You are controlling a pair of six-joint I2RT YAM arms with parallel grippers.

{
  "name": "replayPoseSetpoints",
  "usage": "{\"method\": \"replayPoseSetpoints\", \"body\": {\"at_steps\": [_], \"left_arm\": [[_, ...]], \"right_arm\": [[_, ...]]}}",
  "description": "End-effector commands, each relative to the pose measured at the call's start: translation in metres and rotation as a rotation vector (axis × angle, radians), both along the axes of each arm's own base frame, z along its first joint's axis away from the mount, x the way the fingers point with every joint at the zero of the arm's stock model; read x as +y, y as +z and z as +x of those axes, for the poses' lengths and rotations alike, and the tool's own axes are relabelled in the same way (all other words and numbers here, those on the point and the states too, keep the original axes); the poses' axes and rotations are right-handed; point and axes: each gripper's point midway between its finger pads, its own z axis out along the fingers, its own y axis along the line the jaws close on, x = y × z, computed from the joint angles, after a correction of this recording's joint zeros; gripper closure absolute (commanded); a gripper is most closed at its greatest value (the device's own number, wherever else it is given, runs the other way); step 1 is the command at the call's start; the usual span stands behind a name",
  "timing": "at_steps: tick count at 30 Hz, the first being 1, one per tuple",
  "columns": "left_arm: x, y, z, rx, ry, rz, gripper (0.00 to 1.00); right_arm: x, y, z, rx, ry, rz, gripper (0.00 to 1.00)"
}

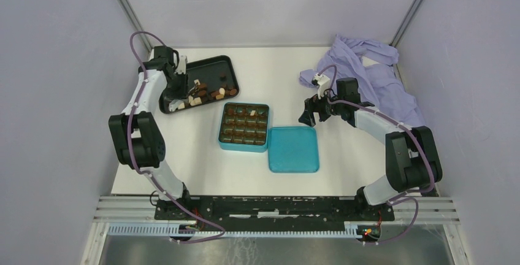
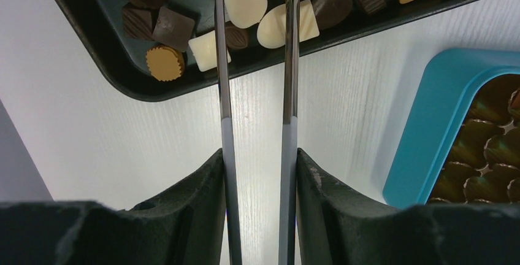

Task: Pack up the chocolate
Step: Pick up the fake chocolate from the plate.

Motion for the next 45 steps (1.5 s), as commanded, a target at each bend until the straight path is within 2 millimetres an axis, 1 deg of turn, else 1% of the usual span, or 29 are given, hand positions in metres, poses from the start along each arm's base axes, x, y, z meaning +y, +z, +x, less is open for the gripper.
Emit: {"method": "replayPoseSetpoints", "body": {"at_steps": [1,6,11,12,17,18,28,36,45], "left_arm": [[-0.002,0.010,0.015,-0.039,-0.042,-0.017,0.53],[-0.001,0.005,0.016,-0.023,-0.033,-0.022,0.56],[-0.002,0.001,0.016,-0.010,-0.027,-0.031,0.66],[-0.002,0.001,0.016,-0.009,-0.025,-0.032,0.70],[-0.002,0.003,0.014,-0.012,-0.009,-0.035,0.94],[-0.002,0.005,0.014,-0.016,-0.004,-0.036,0.97],[-0.008,0.022,0.008,-0.050,0.079,-0.081,0.98],[-0.013,0.021,0.004,-0.062,0.120,-0.112,0.98],[-0.013,0.025,0.001,-0.087,0.143,-0.118,0.98]], "right_arm": [[0.004,0.014,0.012,-0.036,0.008,0.020,0.07],[0.004,0.013,0.012,-0.032,0.010,0.018,0.07],[0.003,0.012,0.013,-0.031,0.008,0.015,0.07],[0.004,0.013,0.012,-0.031,0.009,0.015,0.07],[0.004,0.013,0.013,-0.031,0.009,0.015,0.07],[0.004,0.012,0.013,-0.030,0.010,0.015,0.07],[0.005,0.013,0.013,-0.026,0.012,0.022,0.07],[0.005,0.015,0.012,-0.034,0.014,0.025,0.07],[0.006,0.016,0.011,-0.035,0.016,0.029,0.08]]}}
